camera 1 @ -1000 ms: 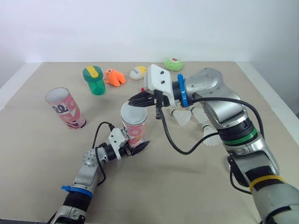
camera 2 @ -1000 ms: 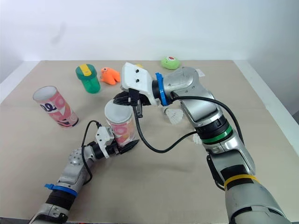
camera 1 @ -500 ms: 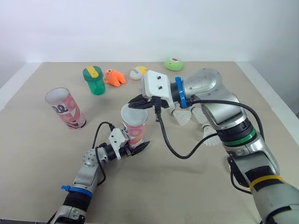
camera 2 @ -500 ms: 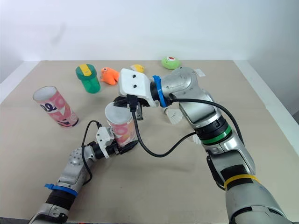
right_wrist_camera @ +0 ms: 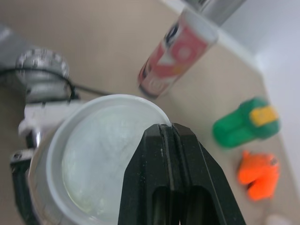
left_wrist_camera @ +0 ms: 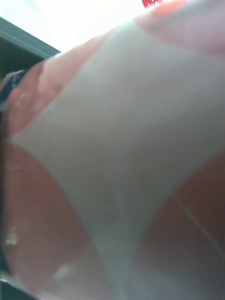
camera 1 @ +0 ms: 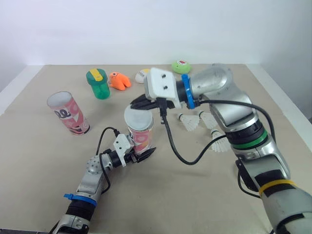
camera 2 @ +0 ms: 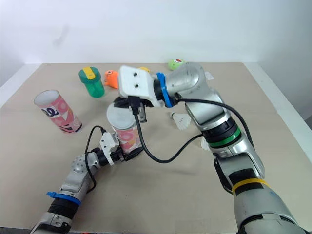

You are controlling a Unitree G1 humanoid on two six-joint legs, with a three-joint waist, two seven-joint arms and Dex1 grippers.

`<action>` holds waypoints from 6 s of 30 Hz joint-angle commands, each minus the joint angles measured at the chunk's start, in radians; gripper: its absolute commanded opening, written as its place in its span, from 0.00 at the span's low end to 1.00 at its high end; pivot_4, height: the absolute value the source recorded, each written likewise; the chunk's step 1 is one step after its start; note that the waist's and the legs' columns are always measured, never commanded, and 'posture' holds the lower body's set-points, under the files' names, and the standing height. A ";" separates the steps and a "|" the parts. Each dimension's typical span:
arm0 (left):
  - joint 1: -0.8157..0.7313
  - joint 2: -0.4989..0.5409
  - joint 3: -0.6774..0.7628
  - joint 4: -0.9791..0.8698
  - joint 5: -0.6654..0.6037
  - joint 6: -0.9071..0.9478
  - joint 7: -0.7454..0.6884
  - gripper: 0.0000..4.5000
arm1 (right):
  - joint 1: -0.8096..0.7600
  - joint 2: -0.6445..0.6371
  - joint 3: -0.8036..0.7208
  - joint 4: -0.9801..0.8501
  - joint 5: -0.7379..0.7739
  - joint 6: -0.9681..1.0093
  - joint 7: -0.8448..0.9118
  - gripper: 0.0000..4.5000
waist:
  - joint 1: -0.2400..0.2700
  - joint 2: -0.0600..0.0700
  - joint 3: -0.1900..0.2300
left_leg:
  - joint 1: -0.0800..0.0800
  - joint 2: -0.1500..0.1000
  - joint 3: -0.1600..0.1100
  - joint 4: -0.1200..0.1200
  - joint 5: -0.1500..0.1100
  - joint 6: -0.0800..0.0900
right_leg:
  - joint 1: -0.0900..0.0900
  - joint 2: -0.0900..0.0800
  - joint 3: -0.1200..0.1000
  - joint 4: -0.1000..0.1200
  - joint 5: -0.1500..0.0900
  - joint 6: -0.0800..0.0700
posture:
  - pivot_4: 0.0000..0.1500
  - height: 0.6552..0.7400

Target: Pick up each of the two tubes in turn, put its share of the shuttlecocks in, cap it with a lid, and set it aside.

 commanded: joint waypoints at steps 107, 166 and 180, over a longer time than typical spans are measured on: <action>0.206 0.324 0.105 -0.237 -0.135 0.221 -0.144 1.00 | 0.685 -0.217 -0.350 -0.445 0.416 0.316 -0.080 0.97 | -0.030 -0.005 -0.006 | -0.014 -0.003 -0.011 -0.022 0.001 0.007 | -0.008 -0.005 -0.012 -0.017 0.001 -0.008 | 1.00 1.00; -0.441 -0.063 -0.136 -0.191 -0.198 0.447 -0.011 1.00 | 1.005 0.047 -0.983 -0.205 0.262 0.017 -0.967 0.62 | -0.002 -0.019 0.016 | -0.016 -0.001 -0.015 -0.002 0.006 -0.005 | -0.007 0.003 -0.011 0.000 0.005 -0.006 | 1.00 1.00; -0.354 -0.041 -0.134 -0.289 -0.170 0.471 0.003 1.00 | 0.982 0.106 -0.983 0.108 0.213 -0.146 -1.104 0.62 | -0.022 -0.007 0.014 | -0.014 -0.001 -0.010 -0.002 0.007 -0.004 | -0.007 0.003 -0.005 0.001 0.007 -0.002 | 1.00 1.00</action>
